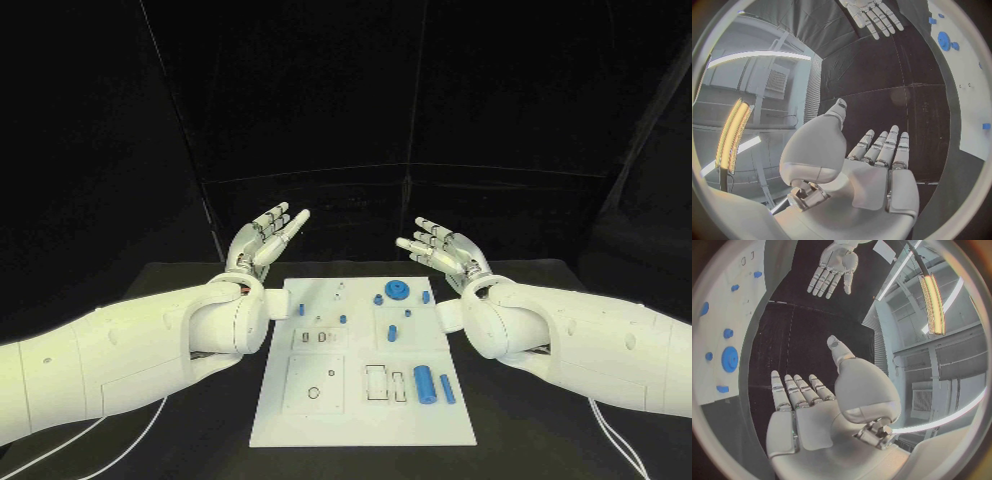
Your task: Assemble the parts on the task board
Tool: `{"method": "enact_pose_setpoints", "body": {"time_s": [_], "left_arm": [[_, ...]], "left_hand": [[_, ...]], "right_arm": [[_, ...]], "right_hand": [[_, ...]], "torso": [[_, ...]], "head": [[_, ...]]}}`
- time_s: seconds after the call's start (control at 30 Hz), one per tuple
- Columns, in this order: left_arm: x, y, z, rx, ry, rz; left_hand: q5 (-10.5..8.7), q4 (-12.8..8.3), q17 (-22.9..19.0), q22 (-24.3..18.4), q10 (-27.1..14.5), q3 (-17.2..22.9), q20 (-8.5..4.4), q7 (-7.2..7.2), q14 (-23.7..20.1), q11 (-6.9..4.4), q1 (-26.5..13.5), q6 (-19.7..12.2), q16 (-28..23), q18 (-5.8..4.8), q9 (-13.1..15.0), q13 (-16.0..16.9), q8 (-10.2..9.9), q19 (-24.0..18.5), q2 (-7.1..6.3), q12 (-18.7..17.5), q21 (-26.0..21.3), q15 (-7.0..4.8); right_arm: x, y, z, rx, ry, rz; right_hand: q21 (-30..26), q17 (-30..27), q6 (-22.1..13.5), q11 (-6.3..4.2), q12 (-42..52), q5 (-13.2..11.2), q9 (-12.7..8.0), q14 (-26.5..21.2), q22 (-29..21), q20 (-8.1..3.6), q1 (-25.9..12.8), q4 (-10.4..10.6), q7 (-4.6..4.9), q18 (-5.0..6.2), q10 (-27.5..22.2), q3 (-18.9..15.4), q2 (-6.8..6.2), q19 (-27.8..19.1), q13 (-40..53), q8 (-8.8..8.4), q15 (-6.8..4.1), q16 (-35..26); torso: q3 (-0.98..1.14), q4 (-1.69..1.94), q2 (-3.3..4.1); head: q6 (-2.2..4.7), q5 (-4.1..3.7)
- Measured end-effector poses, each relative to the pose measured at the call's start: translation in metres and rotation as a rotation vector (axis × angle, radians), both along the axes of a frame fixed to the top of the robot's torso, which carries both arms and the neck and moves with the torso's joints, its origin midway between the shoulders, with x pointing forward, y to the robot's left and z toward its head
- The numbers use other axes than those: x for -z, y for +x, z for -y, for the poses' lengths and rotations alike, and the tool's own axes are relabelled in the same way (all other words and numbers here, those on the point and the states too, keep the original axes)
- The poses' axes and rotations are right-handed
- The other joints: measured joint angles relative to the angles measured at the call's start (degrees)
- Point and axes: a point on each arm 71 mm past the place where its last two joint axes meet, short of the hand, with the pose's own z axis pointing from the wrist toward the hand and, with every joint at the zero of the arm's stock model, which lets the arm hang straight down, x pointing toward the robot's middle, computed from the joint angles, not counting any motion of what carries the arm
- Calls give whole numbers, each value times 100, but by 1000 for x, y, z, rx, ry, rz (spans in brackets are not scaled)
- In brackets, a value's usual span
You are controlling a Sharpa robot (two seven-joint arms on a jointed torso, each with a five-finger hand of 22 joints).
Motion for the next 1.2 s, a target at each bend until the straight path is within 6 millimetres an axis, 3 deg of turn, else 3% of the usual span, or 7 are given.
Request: {"method": "enact_pose_setpoints", "body": {"time_s": [0.17, 0.3, 0.47, 0.57, 0.7, 0.87, 1.2], "left_arm": [[0, 0, 0, 7, -20, 4], [-1, 0, -1, 11, -30, 6], [-8, 2, -18, -1, -36, 18], [-11, -1, -17, 15, -50, 19], [-13, -5, -18, 32, -63, 18], [-17, -9, -21, 48, -75, 21], [-32, -23, -26, 97, -101, 32]], "left_hand": [[20, 58, 30, 13, 183, 0, 53, 17, 217, 82, 203, 177, 47, 83, 22, 26, 19, 53, 24, 23, 23, 68], [20, 90, 79, 51, 474, -32, 98, 30, 588, 164, 290, 353, 133, 85, 38, 46, 46, 237, 50, 58, 88, 110], [20, 90, 119, 99, 729, -32, 88, 42, 934, 219, 366, 555, 220, 84, 60, 68, 90, 560, 53, 105, 177, 144], [20, 49, 202, 181, 1403, -73, 79, 62, 1562, 261, 458, 852, 396, 85, 90, 132, 143, 1121, 61, 235, 336, 139], [20, -30, 288, 362, 2744, -146, 57, 121, 2207, 123, 635, 1558, 665, 229, 158, 248, 301, 2342, 64, 560, 713, -36], [20, -248, 350, 411, 3500, -175, 33, 311, 2844, -55, 873, 2834, 914, 382, 272, 269, 590, 2950, 61, 844, 908, -244], [20, -465, 427, 418, 4213, -165, -126, 508, 3521, -258, 1077, 3436, 1071, 392, 255, 256, 696, 3538, 113, 974, 1001, -470]], "right_arm": [[-1, 6, -5, -104, -24, -17], [-2, 7, -4, -153, -51, -14], [-18, 19, 27, -131, -196, 100], [-29, 22, 25, -156, -269, 168], [-42, 27, 23, -187, -366, 243], [-58, 33, 26, -210, -498, 324], [-75, 36, 11, -294, -829, 449]], "right_hand": [[289, 84, 550, 62, 205, 0, 58, 1013, 143, 20, 363, -191, 34, 137, 919, 63, 41, 780, 82, 118, 9, 245], [651, 155, 1427, -10, 480, -66, 142, 2163, 292, 10, 600, -360, 98, 399, 2010, 120, 65, 1580, 154, 275, -127, 537], [1015, 174, 2446, -134, 651, -66, 200, 3204, 416, -65, 695, -503, 213, 489, 2947, 186, 56, 2306, 166, 411, -312, 729], [1243, 188, 2993, -222, 659, -66, 211, 3777, 494, -164, 747, -572, 298, 579, 3427, 224, 50, 2699, 166, 452, -448, 784], [1529, 213, 3498, -332, 688, -66, 215, 4395, 602, -306, 778, -636, 398, 580, 3928, 288, 20, 3088, 172, 465, -609, 833], [1915, 280, 3934, -463, 688, -40, 220, 5042, 781, -496, 849, -666, 464, 579, 4451, 405, -52, 3438, 171, 465, -797, 883], [3065, 635, 4431, -703, 503, 96, 219, 6302, 1423, -880, 842, -671, 278, 578, 5178, 630, -294, 3964, 183, 463, -1159, 1254]], "torso": [[0, 0, 0], [-1, 0, 1], [-20, -7, 48], [-27, -7, 98], [-34, -7, 168], [-45, 17, 269], [-54, 69, 521]], "head": [[2, 1], [-12, -4], [-109, -70], [-110, -75], [-99, -83], [-73, -88], [-19, -113]]}}
